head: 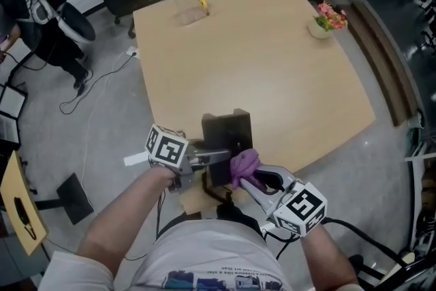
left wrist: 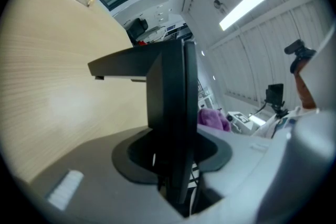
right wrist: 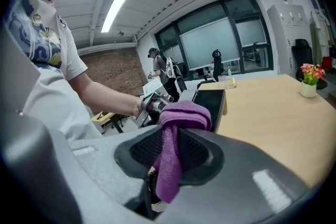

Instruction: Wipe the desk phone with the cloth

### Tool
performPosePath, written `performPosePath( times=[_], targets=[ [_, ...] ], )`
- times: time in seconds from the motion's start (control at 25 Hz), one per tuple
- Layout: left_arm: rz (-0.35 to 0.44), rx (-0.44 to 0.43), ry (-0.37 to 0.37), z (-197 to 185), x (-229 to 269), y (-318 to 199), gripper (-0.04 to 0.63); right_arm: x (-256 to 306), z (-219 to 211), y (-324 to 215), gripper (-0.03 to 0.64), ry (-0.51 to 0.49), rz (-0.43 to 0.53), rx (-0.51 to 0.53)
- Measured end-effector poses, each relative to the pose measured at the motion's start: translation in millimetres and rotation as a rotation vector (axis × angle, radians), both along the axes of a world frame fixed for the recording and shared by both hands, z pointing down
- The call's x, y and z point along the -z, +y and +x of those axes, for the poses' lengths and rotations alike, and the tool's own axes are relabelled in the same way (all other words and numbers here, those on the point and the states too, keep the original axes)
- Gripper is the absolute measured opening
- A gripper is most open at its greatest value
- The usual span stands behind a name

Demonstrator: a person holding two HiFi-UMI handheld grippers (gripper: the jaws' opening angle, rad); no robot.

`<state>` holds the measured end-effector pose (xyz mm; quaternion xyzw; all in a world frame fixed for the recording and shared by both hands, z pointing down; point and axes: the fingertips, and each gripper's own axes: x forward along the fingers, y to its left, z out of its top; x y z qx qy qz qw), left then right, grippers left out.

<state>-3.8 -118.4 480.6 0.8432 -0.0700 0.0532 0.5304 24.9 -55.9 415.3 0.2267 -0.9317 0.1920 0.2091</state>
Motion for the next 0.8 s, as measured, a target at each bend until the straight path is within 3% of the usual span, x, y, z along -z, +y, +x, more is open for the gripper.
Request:
performPosePath(
  times=[0.12,0.52,0.8],
  targets=[
    [0.01,-0.009,0.002,-5,3,0,0.181,11,-2,-2,0.092,-0.001,0.025,0.004],
    [0.024,-0.053,-0.001,-10,9,14,0.181,87,-6,-74,0.092,-0.063,0.236,-0.08],
    [0.029,-0.051,0.002,-22,11,19,0.181,65,-11,-71,0.092,-0.065,0.174,-0.082]
  ],
)
